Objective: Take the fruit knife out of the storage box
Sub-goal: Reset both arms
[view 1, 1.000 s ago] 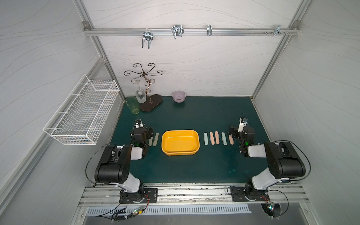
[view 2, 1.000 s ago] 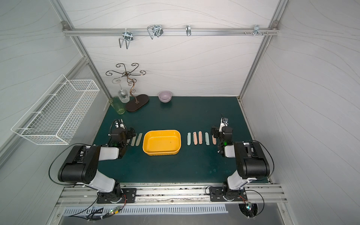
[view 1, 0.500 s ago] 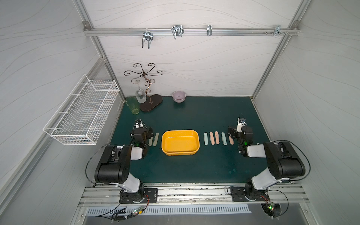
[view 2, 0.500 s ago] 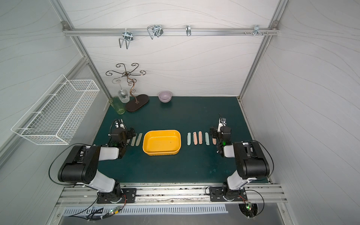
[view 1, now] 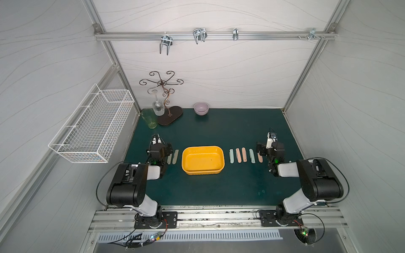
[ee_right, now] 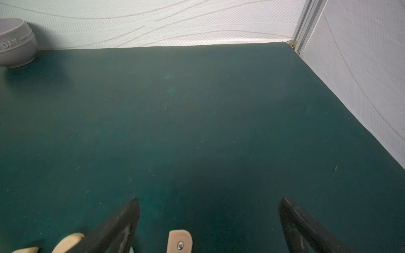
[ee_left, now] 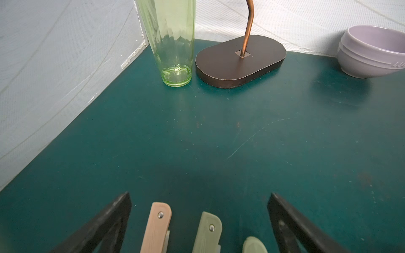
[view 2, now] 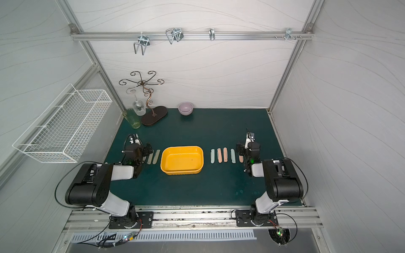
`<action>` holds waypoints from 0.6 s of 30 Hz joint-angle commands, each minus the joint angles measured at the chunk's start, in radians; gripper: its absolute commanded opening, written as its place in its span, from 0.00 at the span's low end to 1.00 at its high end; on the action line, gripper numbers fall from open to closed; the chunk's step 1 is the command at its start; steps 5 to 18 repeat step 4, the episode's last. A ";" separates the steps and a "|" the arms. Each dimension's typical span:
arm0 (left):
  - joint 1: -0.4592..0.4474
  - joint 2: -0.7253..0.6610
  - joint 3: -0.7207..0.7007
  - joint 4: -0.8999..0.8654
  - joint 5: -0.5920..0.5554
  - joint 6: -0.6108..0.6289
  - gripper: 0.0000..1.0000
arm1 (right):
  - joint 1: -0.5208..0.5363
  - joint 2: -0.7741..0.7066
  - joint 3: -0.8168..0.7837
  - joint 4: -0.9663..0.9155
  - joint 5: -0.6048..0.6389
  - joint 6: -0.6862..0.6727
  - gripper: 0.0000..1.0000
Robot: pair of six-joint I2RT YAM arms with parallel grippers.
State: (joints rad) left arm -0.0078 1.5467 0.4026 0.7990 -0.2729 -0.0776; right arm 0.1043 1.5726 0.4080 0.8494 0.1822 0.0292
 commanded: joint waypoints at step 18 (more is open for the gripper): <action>-0.003 0.009 0.007 0.062 -0.007 0.017 1.00 | 0.003 0.005 0.015 -0.001 0.001 -0.007 0.99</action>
